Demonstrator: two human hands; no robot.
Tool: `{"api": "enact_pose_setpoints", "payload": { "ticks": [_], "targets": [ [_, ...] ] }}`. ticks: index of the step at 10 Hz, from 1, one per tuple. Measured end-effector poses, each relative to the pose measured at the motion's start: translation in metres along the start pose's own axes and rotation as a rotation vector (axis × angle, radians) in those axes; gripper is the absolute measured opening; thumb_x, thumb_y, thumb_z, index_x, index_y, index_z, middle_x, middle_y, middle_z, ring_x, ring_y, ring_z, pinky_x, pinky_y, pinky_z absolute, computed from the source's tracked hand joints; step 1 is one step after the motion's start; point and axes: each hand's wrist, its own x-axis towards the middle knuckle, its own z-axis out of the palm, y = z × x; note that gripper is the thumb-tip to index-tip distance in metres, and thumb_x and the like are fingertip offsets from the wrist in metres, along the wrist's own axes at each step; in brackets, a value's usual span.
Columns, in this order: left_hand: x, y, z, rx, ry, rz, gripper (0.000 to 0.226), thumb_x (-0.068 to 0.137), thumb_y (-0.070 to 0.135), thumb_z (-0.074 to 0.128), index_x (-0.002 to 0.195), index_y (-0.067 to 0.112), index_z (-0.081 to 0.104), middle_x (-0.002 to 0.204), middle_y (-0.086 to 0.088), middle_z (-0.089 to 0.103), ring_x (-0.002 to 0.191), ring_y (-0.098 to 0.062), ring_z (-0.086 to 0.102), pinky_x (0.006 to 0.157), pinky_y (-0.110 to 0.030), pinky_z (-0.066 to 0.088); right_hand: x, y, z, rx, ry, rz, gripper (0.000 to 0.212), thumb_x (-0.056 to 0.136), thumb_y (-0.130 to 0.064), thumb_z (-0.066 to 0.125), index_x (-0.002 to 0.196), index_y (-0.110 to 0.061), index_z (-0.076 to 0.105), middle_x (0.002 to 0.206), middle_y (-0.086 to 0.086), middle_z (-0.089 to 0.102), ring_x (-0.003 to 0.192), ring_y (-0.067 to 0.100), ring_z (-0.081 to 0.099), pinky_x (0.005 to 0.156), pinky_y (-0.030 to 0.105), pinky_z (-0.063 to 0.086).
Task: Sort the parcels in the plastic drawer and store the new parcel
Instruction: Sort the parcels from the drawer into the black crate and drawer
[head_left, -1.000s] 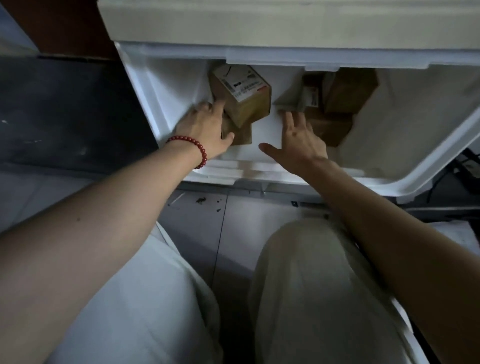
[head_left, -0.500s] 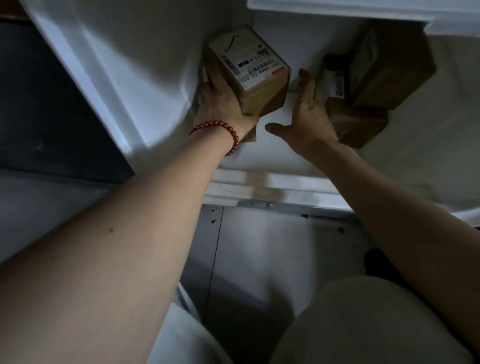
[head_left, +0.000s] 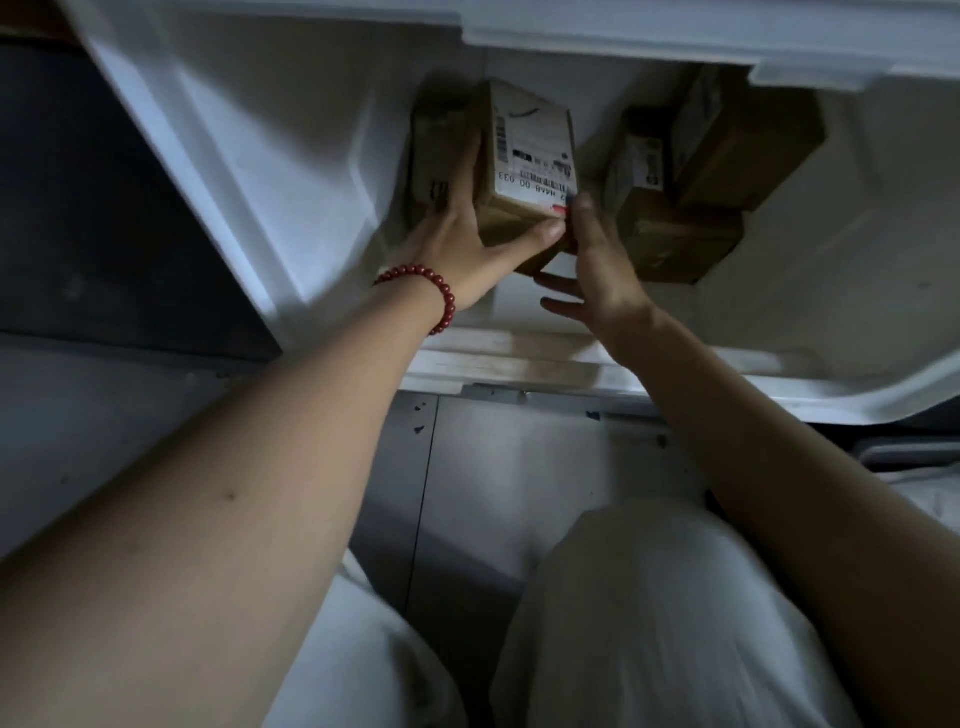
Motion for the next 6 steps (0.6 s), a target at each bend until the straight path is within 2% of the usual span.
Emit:
{"api": "enact_pose_setpoints", "payload": {
  "ticks": [1,2,3,4,5,6],
  "targets": [
    [-0.022,0.014,-0.001,-0.122,-0.006,0.021,0.122,0.057,0.096,0.035,0.153,0.025,0.009,0.152,0.0,0.034,0.136,-0.016,0.037,0.111,-0.035,0.033,-0.018,-0.001,-0.006,0.065,-0.006,0.012,0.025,0.101,-0.044,0.038,0.119,-0.028,0.044,0.126,0.003,0.054,0.109,0.026,0.06,0.094,0.043,0.05],
    [-0.056,0.042,-0.016,-0.205,-0.029,-0.072,0.082,0.085,0.074,0.037,0.15,0.031,0.012,0.152,-0.003,0.032,0.131,-0.025,0.042,0.099,-0.031,0.034,-0.04,-0.009,-0.008,0.092,-0.01,0.008,0.021,0.1,-0.037,0.044,0.116,-0.023,0.044,0.11,0.0,0.054,0.103,0.026,0.06,0.093,0.041,0.05],
    [-0.07,0.041,-0.023,-0.252,-0.057,-0.075,0.063,0.093,0.057,0.043,0.146,0.039,0.013,0.152,-0.003,0.033,0.13,-0.029,0.042,0.105,-0.039,0.033,-0.063,-0.024,-0.015,0.03,-0.043,0.027,0.023,0.098,-0.037,0.051,0.113,-0.021,0.044,0.108,0.0,0.055,0.101,0.025,0.061,0.096,0.044,0.049],
    [-0.101,0.047,-0.037,-0.298,-0.067,-0.06,0.073,0.08,0.067,0.046,0.141,0.046,0.014,0.152,-0.002,0.032,0.129,-0.03,0.043,0.104,-0.053,0.039,-0.087,-0.039,-0.029,-0.082,-0.125,0.022,0.032,0.095,-0.036,0.056,0.121,-0.024,0.04,0.11,0.0,0.056,0.102,0.023,0.061,0.095,0.045,0.05],
    [-0.129,0.05,-0.04,-0.323,-0.052,-0.047,0.073,0.083,0.063,0.053,0.141,0.046,0.012,0.148,0.003,0.037,0.127,-0.024,0.045,0.105,-0.044,0.039,-0.111,-0.053,-0.035,-0.134,-0.185,-0.025,0.049,0.093,-0.029,0.061,0.133,-0.026,0.032,0.105,-0.005,0.059,0.1,0.019,0.062,0.09,0.045,0.052],
    [-0.153,0.053,-0.042,-0.335,-0.041,-0.005,0.076,0.09,0.046,0.059,0.145,0.036,0.007,0.141,0.006,0.043,0.125,-0.019,0.045,0.102,-0.037,0.038,-0.135,-0.059,-0.037,-0.206,-0.201,-0.083,0.065,0.092,-0.023,0.064,0.144,-0.026,0.024,0.108,-0.002,0.063,0.092,0.015,0.064,0.084,0.042,0.056]
  ]
}}
